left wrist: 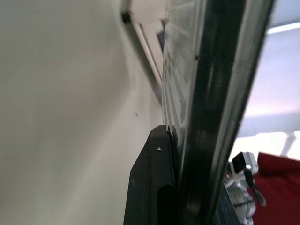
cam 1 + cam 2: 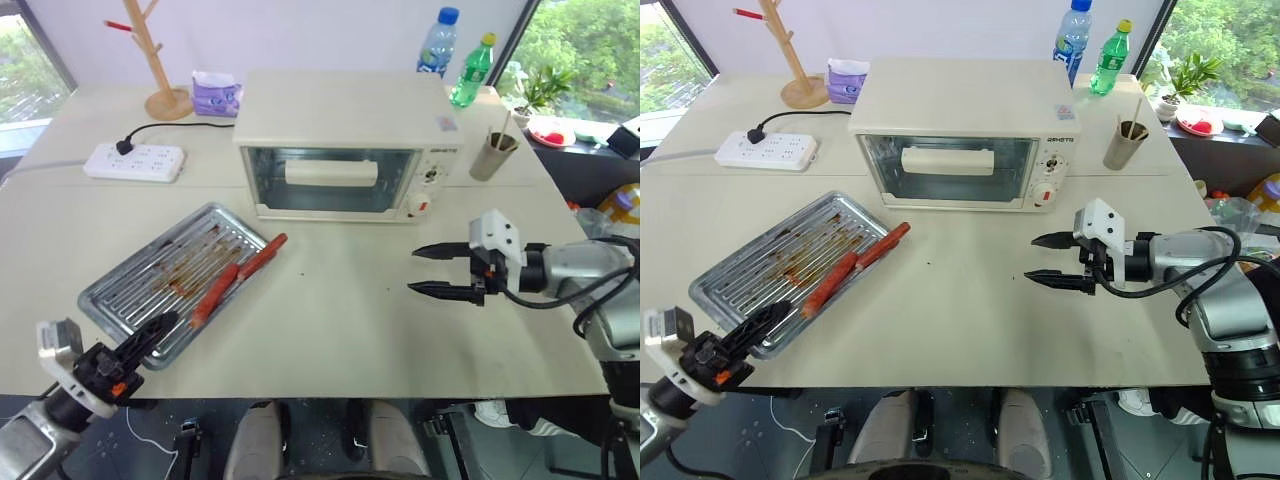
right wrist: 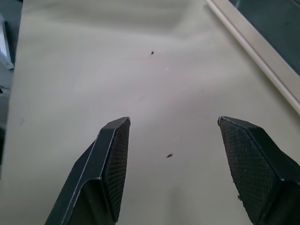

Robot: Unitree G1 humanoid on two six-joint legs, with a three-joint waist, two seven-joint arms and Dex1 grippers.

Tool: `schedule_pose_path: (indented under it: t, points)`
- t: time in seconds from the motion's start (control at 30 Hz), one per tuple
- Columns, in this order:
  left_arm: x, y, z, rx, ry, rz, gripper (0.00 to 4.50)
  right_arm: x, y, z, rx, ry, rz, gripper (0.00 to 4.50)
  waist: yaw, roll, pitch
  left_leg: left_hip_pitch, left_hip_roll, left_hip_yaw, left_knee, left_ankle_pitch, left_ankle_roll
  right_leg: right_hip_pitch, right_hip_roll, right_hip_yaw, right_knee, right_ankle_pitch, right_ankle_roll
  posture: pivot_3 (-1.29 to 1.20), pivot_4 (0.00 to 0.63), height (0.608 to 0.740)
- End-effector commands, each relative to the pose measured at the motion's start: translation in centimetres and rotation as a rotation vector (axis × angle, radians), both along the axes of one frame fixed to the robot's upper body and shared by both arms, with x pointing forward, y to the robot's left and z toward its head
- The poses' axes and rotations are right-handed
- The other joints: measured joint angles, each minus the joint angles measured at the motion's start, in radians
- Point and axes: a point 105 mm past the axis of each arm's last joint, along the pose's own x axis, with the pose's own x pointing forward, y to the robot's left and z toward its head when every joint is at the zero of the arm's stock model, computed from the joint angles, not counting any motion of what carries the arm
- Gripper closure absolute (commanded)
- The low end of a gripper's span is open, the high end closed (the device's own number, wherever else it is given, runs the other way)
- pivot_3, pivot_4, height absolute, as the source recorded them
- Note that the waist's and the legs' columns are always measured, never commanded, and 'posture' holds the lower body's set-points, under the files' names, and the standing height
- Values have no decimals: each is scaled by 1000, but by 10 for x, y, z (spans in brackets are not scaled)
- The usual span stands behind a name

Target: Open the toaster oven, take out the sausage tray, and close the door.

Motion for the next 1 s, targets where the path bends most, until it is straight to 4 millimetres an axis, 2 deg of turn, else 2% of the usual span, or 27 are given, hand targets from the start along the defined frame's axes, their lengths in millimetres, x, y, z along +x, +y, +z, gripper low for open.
schedule_pose_path:
  t: [0.03,0.27,0.47,0.8,1.0]
  points:
    - [4,-10,2,-25,8,-112,4500,-10,-2,18,19,-52,-24,1443,0,0,0,0,0,0,0,0,0,0,0,0,0,0,0,0,150,722]
    - [29,-34,-8,-38,101,-326,4500,-33,-9,21,7,-38,-84,1443,2,0,0,0,0,0,-1,0,0,0,0,0,0,0,0,0,150,722]
    - [60,-59,-2,-51,95,-465,4500,-42,-15,24,10,-44,-158,1443,2,0,0,0,-1,0,-1,0,0,0,0,0,0,0,0,0,150,722]
    - [82,-98,-8,1,137,-684,4500,-54,-12,20,34,-46,-231,1443,1,-1,0,0,-2,0,0,0,0,1,1,0,1,0,1,0,150,722]
    - [96,-111,-17,43,147,-715,4500,-57,-10,16,47,-43,-254,1443,2,-1,0,0,-3,0,0,0,0,1,1,0,0,0,1,0,150,722]
